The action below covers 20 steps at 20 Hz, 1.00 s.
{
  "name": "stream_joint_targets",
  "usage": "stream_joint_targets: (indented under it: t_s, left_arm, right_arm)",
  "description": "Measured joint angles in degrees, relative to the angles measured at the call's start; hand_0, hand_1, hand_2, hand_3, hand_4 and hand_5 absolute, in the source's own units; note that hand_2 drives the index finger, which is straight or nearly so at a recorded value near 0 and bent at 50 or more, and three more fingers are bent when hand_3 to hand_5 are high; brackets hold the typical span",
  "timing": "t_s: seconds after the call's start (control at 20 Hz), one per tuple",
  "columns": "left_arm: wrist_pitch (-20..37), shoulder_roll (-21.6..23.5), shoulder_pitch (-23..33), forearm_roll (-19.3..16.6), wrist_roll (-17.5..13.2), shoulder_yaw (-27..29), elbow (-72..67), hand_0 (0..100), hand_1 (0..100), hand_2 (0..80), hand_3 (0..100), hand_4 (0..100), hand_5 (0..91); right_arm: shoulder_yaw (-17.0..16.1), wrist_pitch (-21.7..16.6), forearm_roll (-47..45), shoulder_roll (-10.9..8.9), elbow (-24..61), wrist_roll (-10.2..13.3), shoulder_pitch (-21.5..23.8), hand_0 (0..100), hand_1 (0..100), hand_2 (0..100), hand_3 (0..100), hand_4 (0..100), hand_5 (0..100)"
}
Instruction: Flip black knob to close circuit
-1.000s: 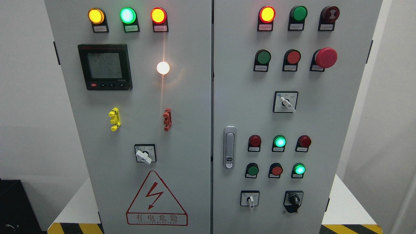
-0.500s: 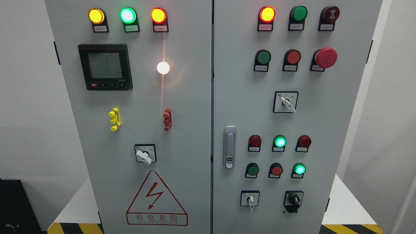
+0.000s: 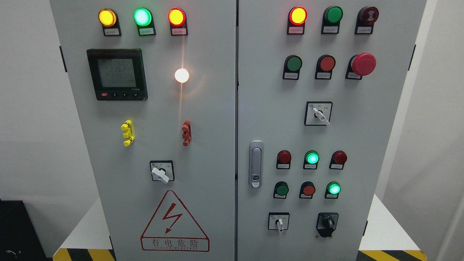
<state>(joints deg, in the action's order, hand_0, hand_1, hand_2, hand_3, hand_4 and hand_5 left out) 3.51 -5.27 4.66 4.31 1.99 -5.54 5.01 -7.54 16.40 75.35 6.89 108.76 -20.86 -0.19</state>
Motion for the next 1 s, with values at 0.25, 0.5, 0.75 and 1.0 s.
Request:
stream_joint_targets:
  t_s: [0.25, 0.5, 0.75, 1.0]
  left_arm:
    - [0.0, 0.0, 0.0, 0.0, 0.0, 0.0, 0.0, 12, 56, 0.0, 0, 0, 0.0]
    - [0.0, 0.0, 0.0, 0.0, 0.0, 0.0, 0.0, 12, 56, 0.0, 0, 0, 0.0]
    - [0.0, 0.0, 0.0, 0.0, 0.0, 0.0, 0.0, 12, 56, 0.0, 0, 0, 0.0]
    - [0.0, 0.0, 0.0, 0.0, 0.0, 0.0, 0.0, 12, 56, 0.0, 0, 0, 0.0]
  right_arm:
    - [1.0, 0.5, 1.8, 0.14, 0.2, -0.4, -3.3, 0, 0, 86, 100, 86, 81]
    - [1.6, 0.6, 2.9, 0.24, -0.2, -1.0, -5.9, 0, 0, 86, 100, 86, 81]
    - [1.5, 0.6, 4.3, 0.3, -0.9, -1.5, -7.5, 0, 0, 86, 100, 86, 81]
    - [1.5, 0.6, 5.6, 0.34, -2.2, -1.7, -9.0, 0, 0, 86, 100, 86, 81]
